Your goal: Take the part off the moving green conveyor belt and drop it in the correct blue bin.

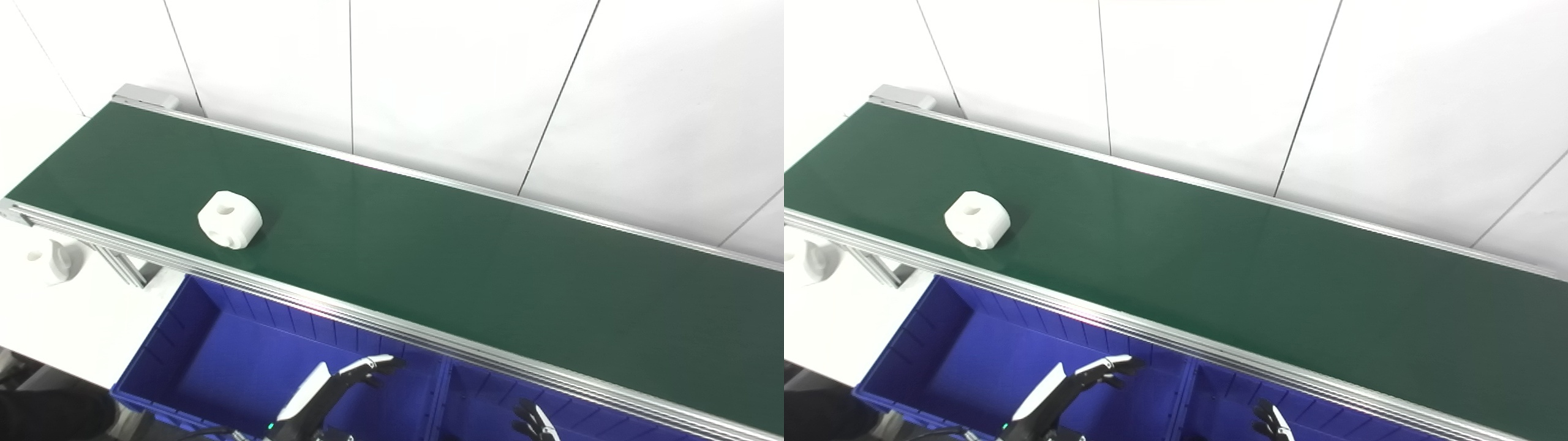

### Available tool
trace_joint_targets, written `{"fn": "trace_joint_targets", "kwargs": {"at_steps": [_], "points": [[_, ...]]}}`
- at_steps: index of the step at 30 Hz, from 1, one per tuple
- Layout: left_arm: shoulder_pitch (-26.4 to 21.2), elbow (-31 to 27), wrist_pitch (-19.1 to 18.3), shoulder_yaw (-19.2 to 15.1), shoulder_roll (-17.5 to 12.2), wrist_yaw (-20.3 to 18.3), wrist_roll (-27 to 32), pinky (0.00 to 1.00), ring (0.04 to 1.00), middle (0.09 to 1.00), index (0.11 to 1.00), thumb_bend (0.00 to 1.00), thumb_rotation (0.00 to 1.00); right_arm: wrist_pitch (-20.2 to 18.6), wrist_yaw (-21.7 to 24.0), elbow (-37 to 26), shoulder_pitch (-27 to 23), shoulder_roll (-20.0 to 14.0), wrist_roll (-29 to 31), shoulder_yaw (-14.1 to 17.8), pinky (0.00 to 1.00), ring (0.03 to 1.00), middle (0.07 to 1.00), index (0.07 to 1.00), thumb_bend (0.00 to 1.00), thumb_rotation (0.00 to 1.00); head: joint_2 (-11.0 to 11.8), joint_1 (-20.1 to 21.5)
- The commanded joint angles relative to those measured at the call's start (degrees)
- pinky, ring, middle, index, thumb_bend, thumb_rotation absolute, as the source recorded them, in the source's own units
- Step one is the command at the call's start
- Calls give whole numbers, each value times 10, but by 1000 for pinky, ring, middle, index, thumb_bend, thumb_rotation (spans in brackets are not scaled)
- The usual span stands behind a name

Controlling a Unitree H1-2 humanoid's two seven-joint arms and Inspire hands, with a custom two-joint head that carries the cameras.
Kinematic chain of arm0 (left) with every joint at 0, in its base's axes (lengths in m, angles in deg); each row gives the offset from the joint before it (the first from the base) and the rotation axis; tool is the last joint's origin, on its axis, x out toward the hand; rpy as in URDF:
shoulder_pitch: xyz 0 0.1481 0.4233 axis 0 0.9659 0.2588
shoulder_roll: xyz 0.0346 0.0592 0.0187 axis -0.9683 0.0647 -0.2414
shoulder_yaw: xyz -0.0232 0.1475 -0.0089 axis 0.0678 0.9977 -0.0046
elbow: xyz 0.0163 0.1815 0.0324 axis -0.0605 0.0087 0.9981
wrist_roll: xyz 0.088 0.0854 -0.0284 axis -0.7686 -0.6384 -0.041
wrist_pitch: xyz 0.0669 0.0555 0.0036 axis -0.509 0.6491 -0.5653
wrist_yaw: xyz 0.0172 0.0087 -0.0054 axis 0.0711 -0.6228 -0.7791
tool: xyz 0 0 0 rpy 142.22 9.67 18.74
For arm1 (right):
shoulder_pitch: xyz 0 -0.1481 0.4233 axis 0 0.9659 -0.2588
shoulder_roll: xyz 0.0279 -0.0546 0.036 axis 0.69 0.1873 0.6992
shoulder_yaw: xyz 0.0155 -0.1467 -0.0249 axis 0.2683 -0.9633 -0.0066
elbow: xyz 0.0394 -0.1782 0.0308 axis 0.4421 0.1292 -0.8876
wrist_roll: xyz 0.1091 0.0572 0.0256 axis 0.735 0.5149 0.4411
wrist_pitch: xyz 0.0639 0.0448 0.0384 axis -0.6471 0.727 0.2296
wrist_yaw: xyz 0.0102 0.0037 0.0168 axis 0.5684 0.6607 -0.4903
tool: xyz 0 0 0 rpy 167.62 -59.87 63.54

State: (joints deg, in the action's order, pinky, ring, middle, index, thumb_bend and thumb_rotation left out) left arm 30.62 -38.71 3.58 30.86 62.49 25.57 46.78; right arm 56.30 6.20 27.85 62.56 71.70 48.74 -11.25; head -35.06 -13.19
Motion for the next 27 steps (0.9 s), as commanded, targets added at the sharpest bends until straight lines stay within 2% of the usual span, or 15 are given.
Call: {"fn": "trace_joint_targets", "kwargs": {"at_steps": [1,6,9,15,19,21,23,27], "points": [[-5,-26,13,-16,-17,10,4,739,827,861,830,795,359,34,-4,-18,-1,5,6,1,678,799,851,885,576,483,-6,8],[-10,-56,13,-41,-35,-3,7,773,846,891,859,739,359,34,5,-23,-2,6,6,7,675,796,849,886,575,456,-15,14],[-21,-86,13,-71,-52,-44,35,800,847,900,879,710,346,34,8,-25,-3,8,4,11,684,797,847,886,579,459,-22,15],[-43,-119,13,-149,-58,-123,70,812,859,905,878,695,313,34,18,-32,1,12,3,19,695,802,847,887,578,452,-33,21],[-64,-133,13,-208,-59,-176,70,795,858,896,869,696,337,33,25,-37,6,15,-1,26,692,804,851,890,575,453,-37,22],[-72,-133,13,-235,-57,-207,66,794,884,912,864,695,390,33,29,-39,8,18,3,30,696,804,849,887,581,448,-38,23],[-86,-129,9,-261,-56,-239,60,797,895,917,863,688,387,34,30,-41,10,20,2,34,696,799,844,883,588,445,-40,27],[-118,-118,-24,-293,-58,-301,53,825,913,939,876,655,367,34,35,-45,12,20,-1,39,697,800,845,884,590,459,-41,28]]}}
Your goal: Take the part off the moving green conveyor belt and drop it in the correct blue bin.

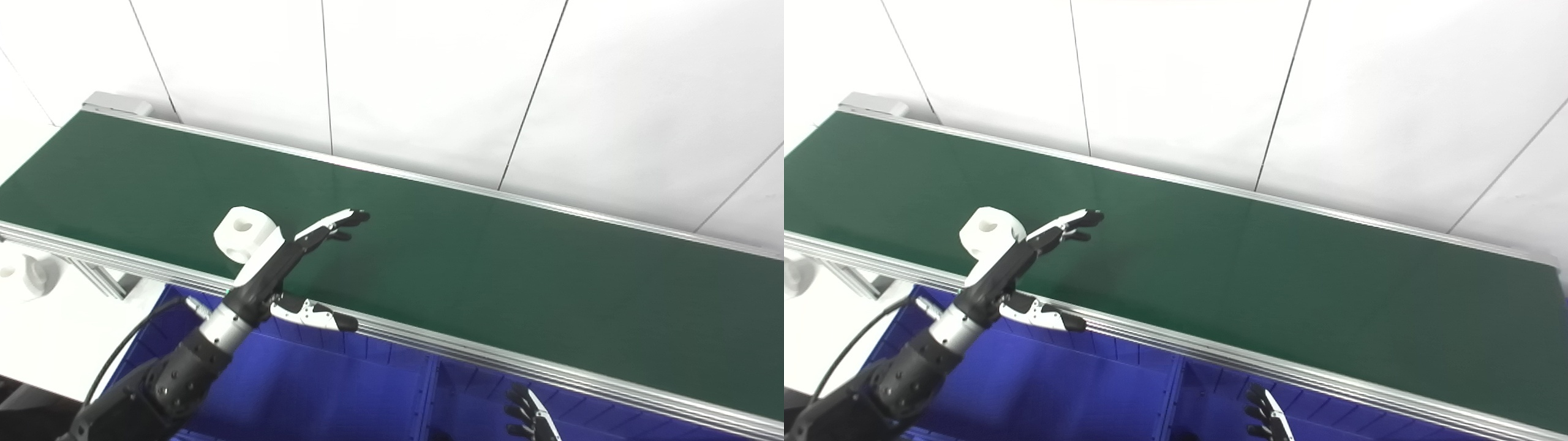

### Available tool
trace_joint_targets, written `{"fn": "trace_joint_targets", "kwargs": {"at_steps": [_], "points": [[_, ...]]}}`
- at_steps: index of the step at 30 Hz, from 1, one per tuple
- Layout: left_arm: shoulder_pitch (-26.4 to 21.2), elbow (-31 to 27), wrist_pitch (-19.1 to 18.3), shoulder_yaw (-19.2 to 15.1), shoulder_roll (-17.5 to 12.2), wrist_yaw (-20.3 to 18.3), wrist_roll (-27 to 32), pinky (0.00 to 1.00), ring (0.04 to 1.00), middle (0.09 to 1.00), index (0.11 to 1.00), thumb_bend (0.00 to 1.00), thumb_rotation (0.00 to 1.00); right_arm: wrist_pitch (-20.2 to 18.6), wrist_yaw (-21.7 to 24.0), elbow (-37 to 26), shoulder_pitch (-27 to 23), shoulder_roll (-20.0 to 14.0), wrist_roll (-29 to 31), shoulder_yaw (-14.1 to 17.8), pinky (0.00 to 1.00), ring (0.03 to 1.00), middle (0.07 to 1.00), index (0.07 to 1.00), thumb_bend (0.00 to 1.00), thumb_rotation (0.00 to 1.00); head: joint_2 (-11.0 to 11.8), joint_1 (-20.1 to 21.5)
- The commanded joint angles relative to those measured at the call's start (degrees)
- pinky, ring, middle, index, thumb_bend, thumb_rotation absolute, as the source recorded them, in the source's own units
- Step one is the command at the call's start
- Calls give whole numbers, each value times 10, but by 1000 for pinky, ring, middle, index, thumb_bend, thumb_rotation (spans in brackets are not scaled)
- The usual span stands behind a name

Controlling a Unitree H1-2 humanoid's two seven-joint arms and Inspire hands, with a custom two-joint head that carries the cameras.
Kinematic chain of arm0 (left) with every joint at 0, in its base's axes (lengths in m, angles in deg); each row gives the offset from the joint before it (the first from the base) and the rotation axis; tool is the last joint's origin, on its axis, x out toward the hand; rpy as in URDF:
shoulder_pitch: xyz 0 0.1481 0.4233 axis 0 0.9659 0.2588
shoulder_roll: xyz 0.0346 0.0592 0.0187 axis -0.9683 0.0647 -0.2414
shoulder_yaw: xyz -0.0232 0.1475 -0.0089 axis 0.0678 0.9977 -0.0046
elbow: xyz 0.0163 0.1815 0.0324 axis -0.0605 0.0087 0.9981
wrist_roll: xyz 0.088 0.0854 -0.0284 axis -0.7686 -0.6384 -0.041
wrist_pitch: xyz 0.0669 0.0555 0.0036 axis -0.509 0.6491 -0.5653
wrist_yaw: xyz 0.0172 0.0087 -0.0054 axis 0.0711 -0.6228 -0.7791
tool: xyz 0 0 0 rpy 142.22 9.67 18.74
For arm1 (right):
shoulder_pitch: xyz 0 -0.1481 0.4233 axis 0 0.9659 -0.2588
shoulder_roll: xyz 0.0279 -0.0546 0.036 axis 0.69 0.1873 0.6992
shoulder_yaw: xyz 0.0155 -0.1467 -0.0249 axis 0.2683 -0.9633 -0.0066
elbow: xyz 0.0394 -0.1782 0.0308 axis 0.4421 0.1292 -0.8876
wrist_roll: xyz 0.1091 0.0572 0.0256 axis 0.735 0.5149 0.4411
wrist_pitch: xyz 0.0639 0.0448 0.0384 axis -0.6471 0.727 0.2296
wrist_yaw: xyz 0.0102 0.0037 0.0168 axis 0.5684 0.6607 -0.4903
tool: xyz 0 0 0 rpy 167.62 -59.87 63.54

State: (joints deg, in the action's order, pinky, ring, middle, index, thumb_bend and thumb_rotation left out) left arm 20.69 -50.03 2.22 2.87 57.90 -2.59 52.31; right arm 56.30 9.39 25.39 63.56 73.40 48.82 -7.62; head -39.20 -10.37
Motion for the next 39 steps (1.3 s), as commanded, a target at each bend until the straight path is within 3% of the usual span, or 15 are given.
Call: {"fn": "trace_joint_targets", "kwargs": {"at_steps": [1,10,15,21,27,32,39], "points": [[-25,-3,-21,-20,-10,-33,-3,834,917,943,879,655,346,34,4,-20,2,3,-2,3,696,800,846,885,590,461,0,0],[-79,49,-48,-60,-8,-103,-67,878,936,962,908,663,283,33,17,-28,9,5,-5,14,697,802,847,885,580,441,-2,1],[-101,71,-67,-68,-11,-130,-98,854,942,973,919,688,246,34,21,-29,11,5,-7,16,698,802,848,887,586,460,-2,0],[-114,73,-133,-73,-18,-171,-136,867,964,980,929,732,234,34,22,-29,11,7,-8,17,698,805,850,886,592,472,-3,1],[-128,99,-144,-73,-22,-175,-179,990,993,979,917,772,195,34,23,-30,12,9,-9,18,705,807,851,886,583,446,-4,2],[-134,121,-130,-71,-26,-165,-220,1000,987,968,898,805,115,34,22,-32,13,10,-3,15,704,806,851,883,584,433,-5,2],[-147,152,-138,-48,-36,-156,-310,1000,999,980,905,819,4,34,22,-33,15,9,-6,15,709,807,851,888,580,445,-9,4]]}}
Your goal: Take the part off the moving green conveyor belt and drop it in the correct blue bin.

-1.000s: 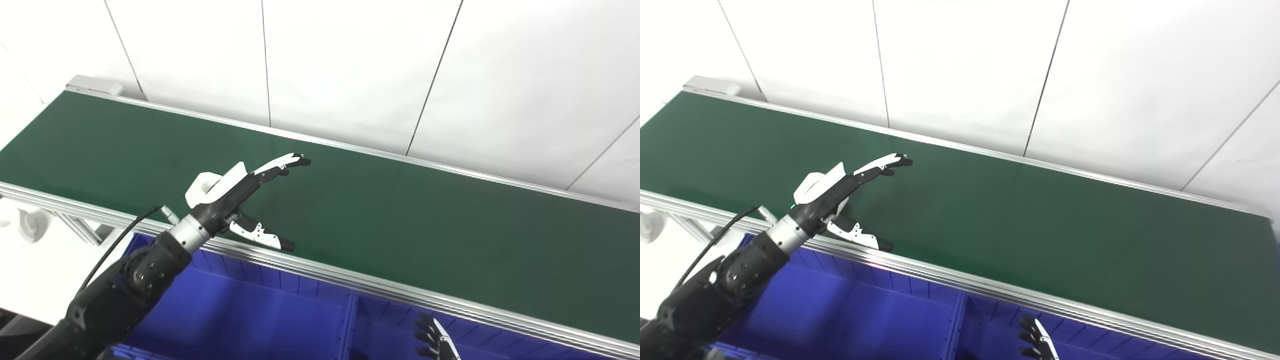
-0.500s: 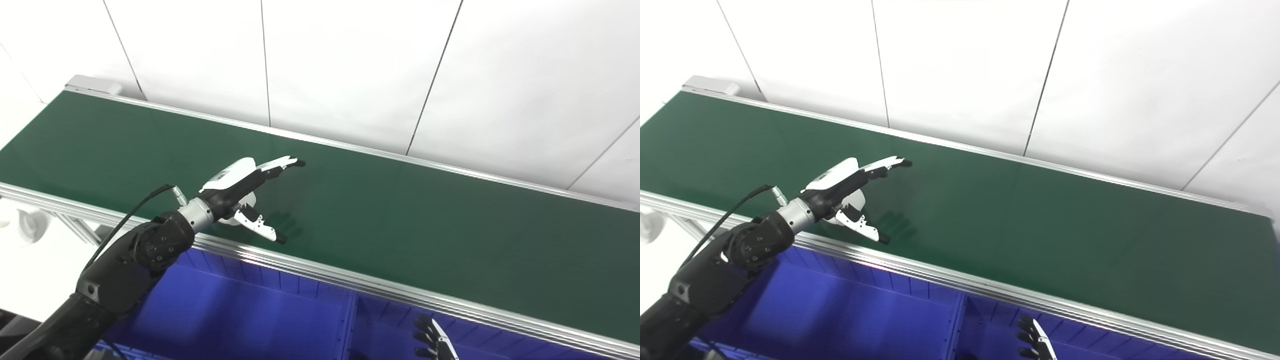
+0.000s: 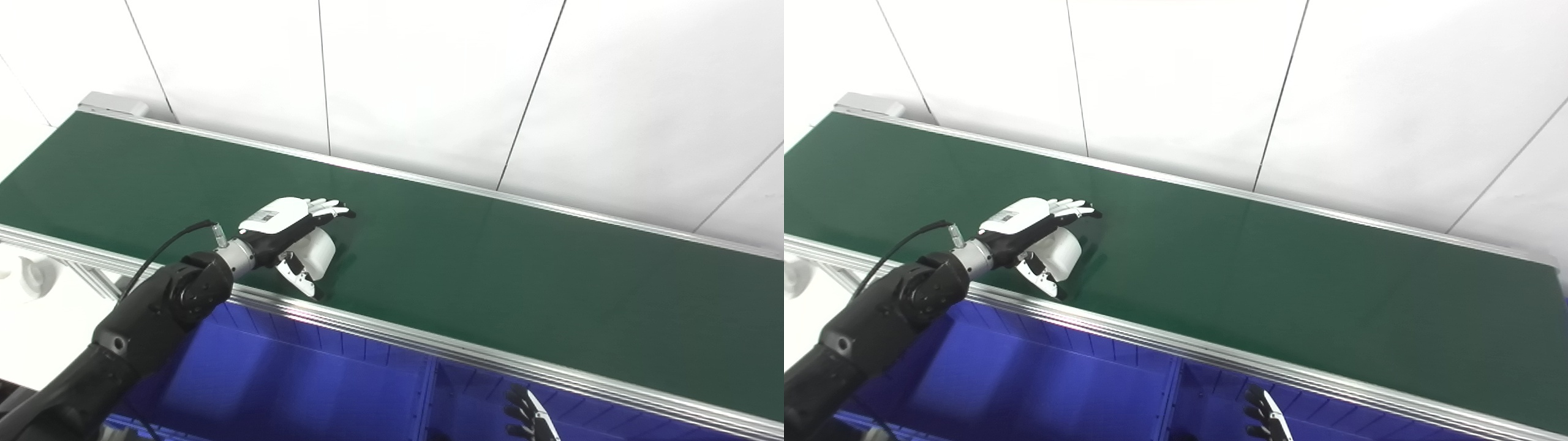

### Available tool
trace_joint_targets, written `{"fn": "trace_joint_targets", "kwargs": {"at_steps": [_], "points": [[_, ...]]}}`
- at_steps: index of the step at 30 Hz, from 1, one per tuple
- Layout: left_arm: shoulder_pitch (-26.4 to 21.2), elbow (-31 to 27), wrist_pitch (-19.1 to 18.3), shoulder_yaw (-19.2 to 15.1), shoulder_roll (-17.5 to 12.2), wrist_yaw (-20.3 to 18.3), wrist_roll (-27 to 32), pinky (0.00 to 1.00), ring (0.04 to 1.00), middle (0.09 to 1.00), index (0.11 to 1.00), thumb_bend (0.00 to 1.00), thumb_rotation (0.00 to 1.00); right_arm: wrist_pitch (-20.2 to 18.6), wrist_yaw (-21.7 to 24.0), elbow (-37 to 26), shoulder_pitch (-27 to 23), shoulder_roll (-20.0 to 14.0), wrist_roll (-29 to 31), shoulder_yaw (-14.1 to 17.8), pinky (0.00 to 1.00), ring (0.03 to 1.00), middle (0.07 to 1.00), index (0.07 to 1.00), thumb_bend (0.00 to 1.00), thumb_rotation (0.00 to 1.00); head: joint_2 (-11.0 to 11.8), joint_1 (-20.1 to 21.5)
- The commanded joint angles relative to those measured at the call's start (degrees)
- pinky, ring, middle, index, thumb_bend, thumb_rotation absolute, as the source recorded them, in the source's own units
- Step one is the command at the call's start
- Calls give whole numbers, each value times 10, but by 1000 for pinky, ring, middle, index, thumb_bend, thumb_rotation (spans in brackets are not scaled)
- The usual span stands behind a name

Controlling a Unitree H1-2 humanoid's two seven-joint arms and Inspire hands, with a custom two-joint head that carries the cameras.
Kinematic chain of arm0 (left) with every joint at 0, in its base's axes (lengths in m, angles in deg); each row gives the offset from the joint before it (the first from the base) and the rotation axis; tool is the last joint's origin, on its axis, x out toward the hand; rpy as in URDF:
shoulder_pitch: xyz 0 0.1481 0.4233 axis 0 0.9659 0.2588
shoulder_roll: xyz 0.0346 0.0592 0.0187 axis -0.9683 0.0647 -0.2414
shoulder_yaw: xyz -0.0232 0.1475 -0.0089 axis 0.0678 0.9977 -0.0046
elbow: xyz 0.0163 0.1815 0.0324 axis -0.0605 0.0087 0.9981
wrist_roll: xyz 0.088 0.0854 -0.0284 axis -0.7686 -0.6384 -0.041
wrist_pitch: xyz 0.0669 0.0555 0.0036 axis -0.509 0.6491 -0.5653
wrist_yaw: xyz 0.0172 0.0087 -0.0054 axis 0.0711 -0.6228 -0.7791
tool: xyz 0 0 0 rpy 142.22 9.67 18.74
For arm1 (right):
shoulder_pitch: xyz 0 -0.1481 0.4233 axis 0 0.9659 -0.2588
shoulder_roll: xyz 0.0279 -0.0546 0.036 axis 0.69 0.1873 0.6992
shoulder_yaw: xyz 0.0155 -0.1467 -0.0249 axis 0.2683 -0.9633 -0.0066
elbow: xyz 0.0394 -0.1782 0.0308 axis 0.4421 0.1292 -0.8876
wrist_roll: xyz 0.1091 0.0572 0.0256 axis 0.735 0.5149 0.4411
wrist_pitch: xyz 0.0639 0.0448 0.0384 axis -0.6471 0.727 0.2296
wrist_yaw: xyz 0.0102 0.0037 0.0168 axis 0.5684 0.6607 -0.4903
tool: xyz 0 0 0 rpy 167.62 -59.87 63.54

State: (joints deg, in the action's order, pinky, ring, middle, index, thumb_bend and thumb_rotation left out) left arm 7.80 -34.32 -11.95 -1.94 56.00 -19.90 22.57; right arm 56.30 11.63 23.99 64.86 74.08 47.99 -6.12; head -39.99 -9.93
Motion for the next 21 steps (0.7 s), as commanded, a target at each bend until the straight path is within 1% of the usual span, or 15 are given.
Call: {"fn": "trace_joint_targets", "kwargs": {"at_steps": [1,3,4,5,7,8,9,10,11,12,13,14,16,18,21], "points": [[-20,2,4,3,-17,24,-25,1000,997,977,902,820,3,34,-1,-19,2,3,3,0,710,807,851,888,580,443,-2,1],[-22,8,1,7,-15,31,-41,1000,990,971,895,820,0,34,-2,-20,3,3,4,-1,709,807,850,887,580,441,-3,2],[-21,8,-1,9,-14,33,-47,1000,980,959,881,805,0,34,-3,-20,3,3,4,-1,708,805,849,886,582,440,-3,2],[-21,12,6,8,-12,40,-43,1000,977,954,877,800,0,34,-5,-20,4,3,2,-1,707,804,849,886,582,439,-4,3],[-20,19,17,6,-8,48,-32,1000,934,915,836,779,0,34,-5,-21,4,3,0,0,705,803,849,887,583,452,-5,4],[-20,24,22,2,-5,47,-18,820,820,850,799,726,0,34,-5,-21,5,3,0,0,706,803,849,887,582,451,-5,4],[-19,29,29,-4,0,48,2,792,801,839,792,716,0,34,-6,-22,5,3,0,-1,705,803,848,887,582,449,-6,4],[-18,36,35,-9,6,50,21,505,551,699,711,533,0,34,-5,-22,5,3,2,0,707,803,848,885,586,449,-6,4],[-17,40,41,-14,11,53,35,483,533,683,701,520,0,34,-5,-23,7,4,1,0,707,803,848,885,587,449,-7,4],[-16,43,44,-17,15,55,43,410,450,576,632,504,0,34,-5,-23,7,4,1,1,707,803,847,886,589,452,-8,4],[-14,42,42,-20,19,56,47,372,407,521,596,496,0,34,-3,-24,8,4,2,2,706,802,847,885,591,454,-10,4],[-13,45,50,-24,25,66,51,341,385,479,562,492,0,34,-2,-25,9,4,3,2,711,806,850,889,587,455,-10,4],[-9,46,65,-31,35,85,60,298,364,451,536,491,0,34,0,-27,11,5,3,4,712,806,850,890,589,457,-12,4],[-7,49,82,-40,47,104,72,290,362,450,531,491,0,34,1,-27,11,5,2,5,713,808,850,891,590,462,-13,4],[-3,47,103,-54,63,116,102,312,375,464,526,492,0,34,3,-29,13,6,2,6,716,811,852,893,588,473,-15,4]]}}
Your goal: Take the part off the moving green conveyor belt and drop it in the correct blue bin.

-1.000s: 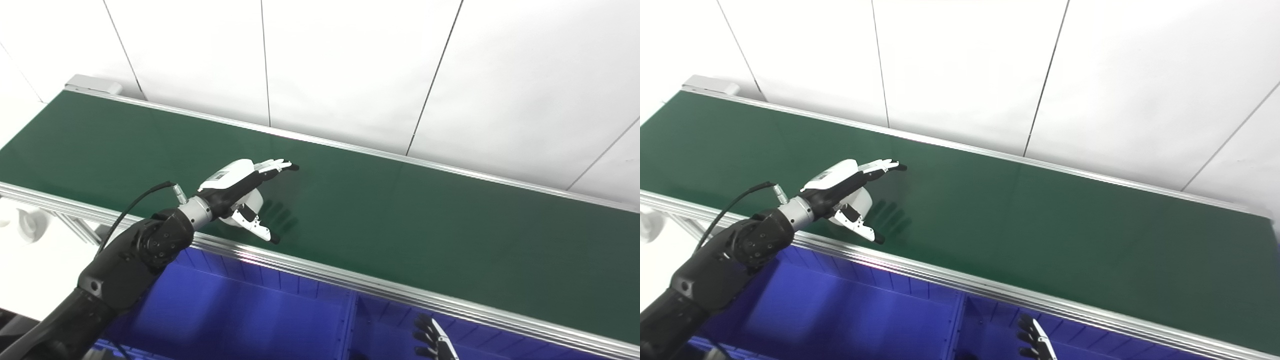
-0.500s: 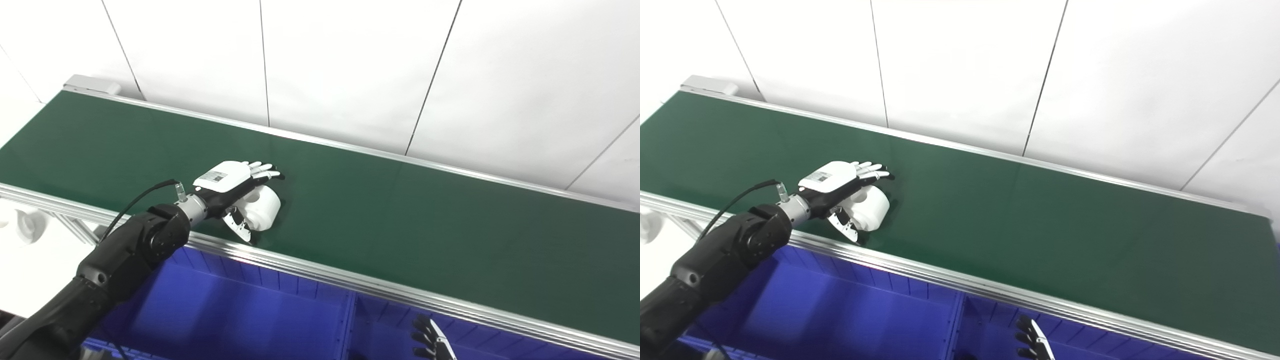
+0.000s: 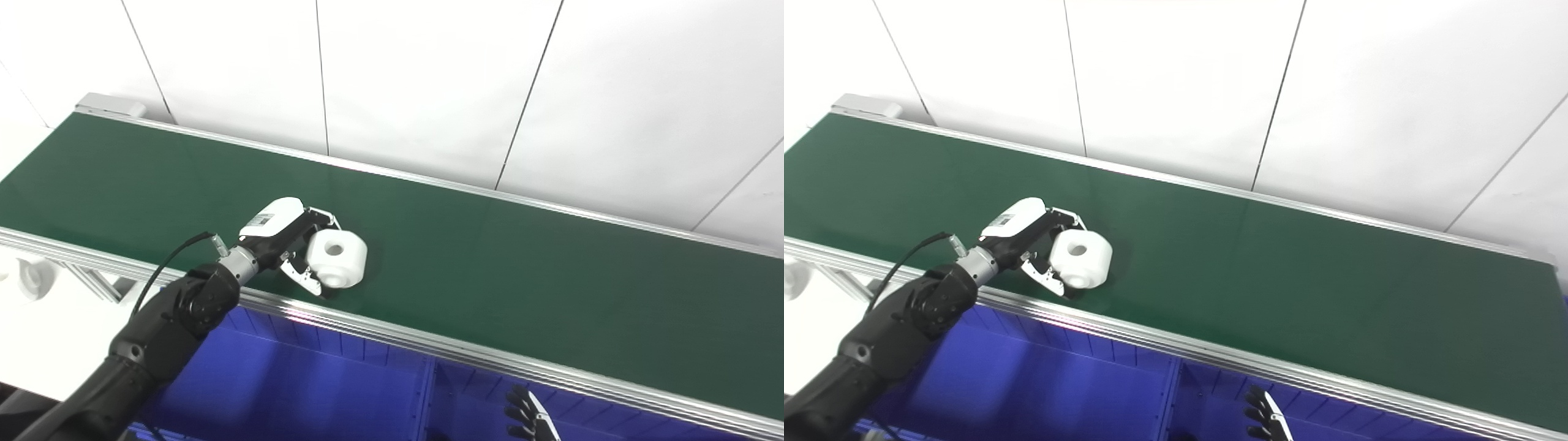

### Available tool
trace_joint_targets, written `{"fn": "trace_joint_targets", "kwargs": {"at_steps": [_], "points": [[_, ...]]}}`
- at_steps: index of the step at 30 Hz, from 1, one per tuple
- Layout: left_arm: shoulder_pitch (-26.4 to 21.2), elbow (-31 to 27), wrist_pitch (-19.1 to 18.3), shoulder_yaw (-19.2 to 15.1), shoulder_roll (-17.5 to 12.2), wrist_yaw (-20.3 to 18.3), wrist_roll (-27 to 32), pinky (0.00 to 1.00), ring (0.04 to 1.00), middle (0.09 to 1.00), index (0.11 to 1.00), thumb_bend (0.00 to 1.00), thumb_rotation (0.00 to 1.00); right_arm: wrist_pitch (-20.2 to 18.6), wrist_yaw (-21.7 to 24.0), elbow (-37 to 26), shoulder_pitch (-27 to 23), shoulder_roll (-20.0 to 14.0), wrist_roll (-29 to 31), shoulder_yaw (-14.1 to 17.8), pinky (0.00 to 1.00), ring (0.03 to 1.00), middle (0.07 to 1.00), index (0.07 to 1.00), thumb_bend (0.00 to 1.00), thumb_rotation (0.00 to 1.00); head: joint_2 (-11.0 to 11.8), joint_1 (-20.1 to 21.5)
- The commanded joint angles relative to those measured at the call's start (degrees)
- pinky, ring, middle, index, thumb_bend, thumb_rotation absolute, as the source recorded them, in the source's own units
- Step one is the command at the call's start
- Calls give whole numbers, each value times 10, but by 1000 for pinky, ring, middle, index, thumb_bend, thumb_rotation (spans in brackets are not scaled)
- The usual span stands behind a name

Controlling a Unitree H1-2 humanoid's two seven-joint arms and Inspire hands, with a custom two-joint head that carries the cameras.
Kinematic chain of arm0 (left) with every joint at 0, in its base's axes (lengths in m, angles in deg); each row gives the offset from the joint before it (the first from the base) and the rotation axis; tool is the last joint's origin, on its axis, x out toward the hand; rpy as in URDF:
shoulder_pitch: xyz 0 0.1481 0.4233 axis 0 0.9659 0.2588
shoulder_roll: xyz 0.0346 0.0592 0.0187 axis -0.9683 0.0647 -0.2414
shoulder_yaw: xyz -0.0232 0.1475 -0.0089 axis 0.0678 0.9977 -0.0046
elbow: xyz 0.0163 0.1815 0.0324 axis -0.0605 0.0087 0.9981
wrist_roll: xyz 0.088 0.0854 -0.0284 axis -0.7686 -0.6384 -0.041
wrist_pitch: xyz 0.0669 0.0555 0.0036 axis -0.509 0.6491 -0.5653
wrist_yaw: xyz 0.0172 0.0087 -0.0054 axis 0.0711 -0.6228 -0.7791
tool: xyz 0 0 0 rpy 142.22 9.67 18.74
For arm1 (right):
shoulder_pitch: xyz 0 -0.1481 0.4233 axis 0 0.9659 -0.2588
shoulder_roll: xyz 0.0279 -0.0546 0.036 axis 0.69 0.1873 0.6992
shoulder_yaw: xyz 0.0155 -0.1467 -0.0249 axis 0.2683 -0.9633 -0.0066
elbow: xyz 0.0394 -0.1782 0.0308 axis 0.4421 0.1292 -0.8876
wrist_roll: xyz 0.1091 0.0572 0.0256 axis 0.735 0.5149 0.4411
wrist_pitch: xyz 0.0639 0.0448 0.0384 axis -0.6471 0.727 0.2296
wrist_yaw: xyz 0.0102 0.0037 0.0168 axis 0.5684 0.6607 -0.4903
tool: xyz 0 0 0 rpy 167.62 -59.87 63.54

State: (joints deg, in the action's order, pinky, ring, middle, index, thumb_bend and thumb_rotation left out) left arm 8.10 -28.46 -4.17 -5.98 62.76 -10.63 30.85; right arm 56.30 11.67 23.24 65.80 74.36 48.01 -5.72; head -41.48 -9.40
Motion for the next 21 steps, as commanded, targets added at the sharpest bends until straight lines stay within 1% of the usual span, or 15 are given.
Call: {"fn": "trace_joint_targets", "kwargs": {"at_steps": [1,3,6,9,12,14,16,17,18,19,20,21], "points": [[-4,-15,29,-19,1,26,27,326,386,473,522,494,0,34,3,-22,4,3,3,2,716,811,852,894,587,468,-2,-1],[-3,-14,49,-26,11,39,38,331,398,487,514,495,0,34,3,-23,5,3,4,1,713,809,851,892,590,468,-3,-1],[1,-14,79,-37,24,51,56,310,392,487,514,494,0,34,3,-25,7,4,6,2,714,807,848,890,594,457,-6,-1],[12,-29,86,-48,37,54,78,267,371,478,519,493,0,34,3,-27,9,5,5,2,714,807,848,890,585,438,-9,-2],[27,-41,91,-45,41,59,114,299,393,483,515,494,0,34,6,-30,10,5,7,1,718,809,852,893,587,451,-15,-1],[44,-60,91,-41,42,63,126,291,392,481,516,494,0,34,3,-31,11,5,3,1,710,804,849,890,591,462,-24,3],[59,-77,91,-38,42,60,138,321,410,490,506,496,0,34,4,-35,13,5,2,0,711,805,852,891,591,473,-31,8],[75,-92,91,-37,44,59,138,329,413,491,506,496,0,34,5,-38,14,5,3,-1,711,807,855,892,592,471,-38,14],[86,-102,91,-37,45,58,138,329,413,491,507,496,0,34,5,-39,15,4,5,-1,711,807,855,892,593,471,-38,14],[102,-114,91,-34,45,61,133,330,413,490,508,496,0,32,9,-43,17,7,8,1,711,807,856,892,594,470,-47,21],[120,-124,91,-30,45,61,130,352,429,495,497,497,0,30,12,-47,20,9,8,3,716,808,856,891,600,459,-53,28],[133,-130,91,-27,45,58,129,353,430,499,493,497,0,28,15,-51,21,11,8,5,716,806,855,890,599,455,-57,32]]}}
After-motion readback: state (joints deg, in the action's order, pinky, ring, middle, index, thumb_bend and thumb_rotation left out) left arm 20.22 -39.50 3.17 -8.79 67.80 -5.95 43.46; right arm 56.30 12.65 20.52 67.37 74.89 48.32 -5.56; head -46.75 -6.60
